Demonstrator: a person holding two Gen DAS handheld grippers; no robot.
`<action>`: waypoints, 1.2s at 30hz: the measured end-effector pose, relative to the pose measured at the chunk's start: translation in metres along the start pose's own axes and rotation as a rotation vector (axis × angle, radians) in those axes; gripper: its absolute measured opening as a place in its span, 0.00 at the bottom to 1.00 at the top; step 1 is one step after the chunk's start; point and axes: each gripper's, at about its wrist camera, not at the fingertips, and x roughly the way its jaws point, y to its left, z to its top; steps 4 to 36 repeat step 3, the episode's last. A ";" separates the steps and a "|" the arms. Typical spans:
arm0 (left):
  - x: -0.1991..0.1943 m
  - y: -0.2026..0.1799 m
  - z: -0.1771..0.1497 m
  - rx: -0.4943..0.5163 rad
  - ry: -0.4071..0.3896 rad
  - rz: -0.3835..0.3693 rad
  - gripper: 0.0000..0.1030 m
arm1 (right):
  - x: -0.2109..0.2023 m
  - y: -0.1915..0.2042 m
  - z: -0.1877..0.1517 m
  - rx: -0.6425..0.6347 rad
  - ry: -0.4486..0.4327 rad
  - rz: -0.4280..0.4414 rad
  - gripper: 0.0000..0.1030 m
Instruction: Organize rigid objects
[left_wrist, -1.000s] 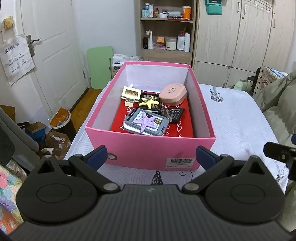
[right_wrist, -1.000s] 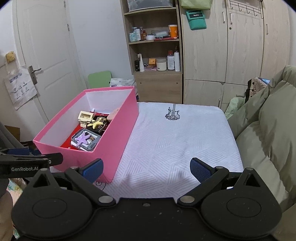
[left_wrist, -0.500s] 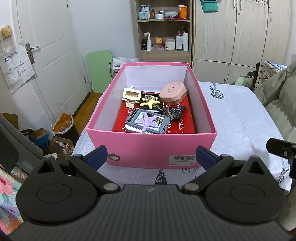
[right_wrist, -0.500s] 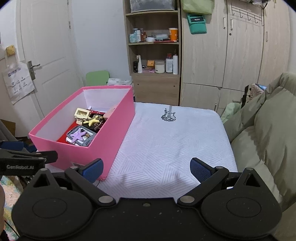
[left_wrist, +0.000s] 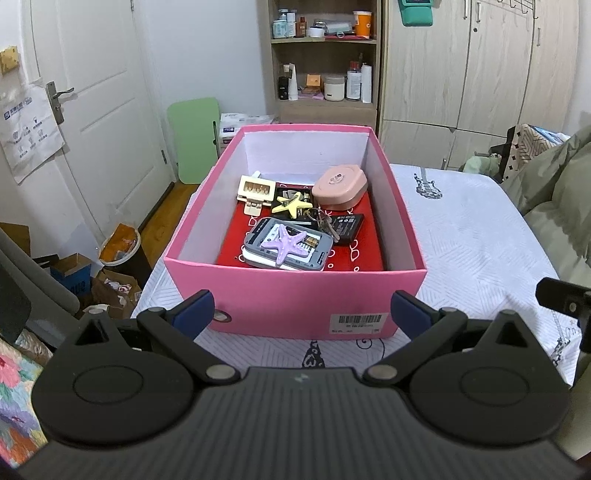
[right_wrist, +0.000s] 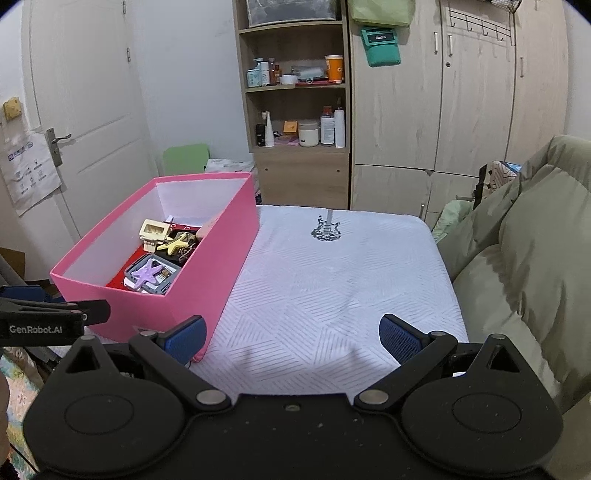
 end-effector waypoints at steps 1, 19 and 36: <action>-0.001 0.000 0.000 0.001 -0.003 0.002 1.00 | 0.000 0.000 0.000 0.003 0.000 0.000 0.99; -0.001 -0.001 0.000 0.005 -0.004 0.008 1.00 | 0.000 -0.001 -0.001 0.004 0.000 -0.001 0.99; -0.001 -0.001 0.000 0.005 -0.004 0.008 1.00 | 0.000 -0.001 -0.001 0.004 0.000 -0.001 0.99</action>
